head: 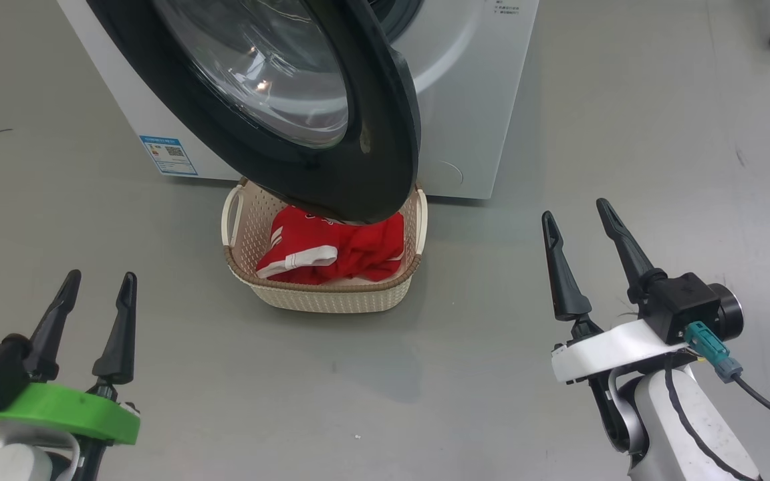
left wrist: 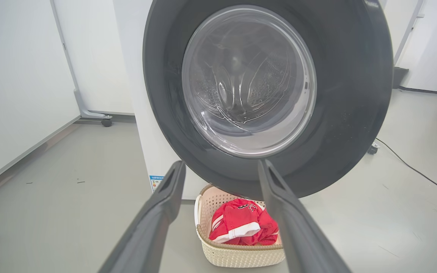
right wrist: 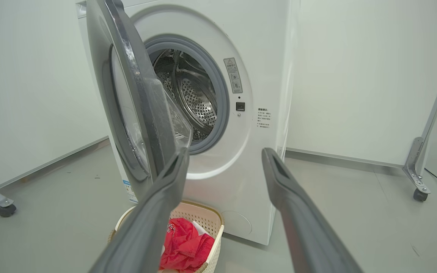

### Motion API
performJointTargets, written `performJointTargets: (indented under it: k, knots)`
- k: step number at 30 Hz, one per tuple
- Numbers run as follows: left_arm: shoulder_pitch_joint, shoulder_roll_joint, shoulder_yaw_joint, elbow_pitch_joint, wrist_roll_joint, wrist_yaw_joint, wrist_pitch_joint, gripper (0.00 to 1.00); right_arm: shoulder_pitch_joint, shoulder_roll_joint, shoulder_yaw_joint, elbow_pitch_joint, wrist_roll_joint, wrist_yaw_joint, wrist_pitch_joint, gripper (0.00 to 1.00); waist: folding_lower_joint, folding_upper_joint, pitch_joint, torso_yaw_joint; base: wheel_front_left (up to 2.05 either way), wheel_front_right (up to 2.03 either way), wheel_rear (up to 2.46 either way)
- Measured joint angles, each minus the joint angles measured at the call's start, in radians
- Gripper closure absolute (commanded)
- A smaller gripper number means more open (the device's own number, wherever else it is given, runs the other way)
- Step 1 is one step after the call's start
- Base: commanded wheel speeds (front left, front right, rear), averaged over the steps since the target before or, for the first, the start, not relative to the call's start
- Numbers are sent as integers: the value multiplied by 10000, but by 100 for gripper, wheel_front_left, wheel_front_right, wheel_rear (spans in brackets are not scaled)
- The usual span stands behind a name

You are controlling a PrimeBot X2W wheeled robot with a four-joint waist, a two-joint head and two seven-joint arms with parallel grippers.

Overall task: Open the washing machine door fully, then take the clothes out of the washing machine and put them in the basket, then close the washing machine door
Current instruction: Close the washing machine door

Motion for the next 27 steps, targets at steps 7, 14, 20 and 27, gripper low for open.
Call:
performJointTargets:
  k: [7,14,20,27]
  knots:
    - [94,-207,15,-244,640,102,0,0,64,8,4,61,-13,31,0,0,0,0,-51,31,0,0,0]
    - [156,-458,313,-589,1260,153,-2,0,69,13,2,61,-63,31,0,0,0,0,-69,22,0,0,0]
    - [313,-677,499,-719,1417,180,-2,0,84,29,-2,59,-67,31,0,0,0,0,-44,9,0,0,0]
    - [419,-913,677,-844,1578,180,-2,0,87,35,-4,61,-71,31,0,0,0,0,7,16,0,0,0]
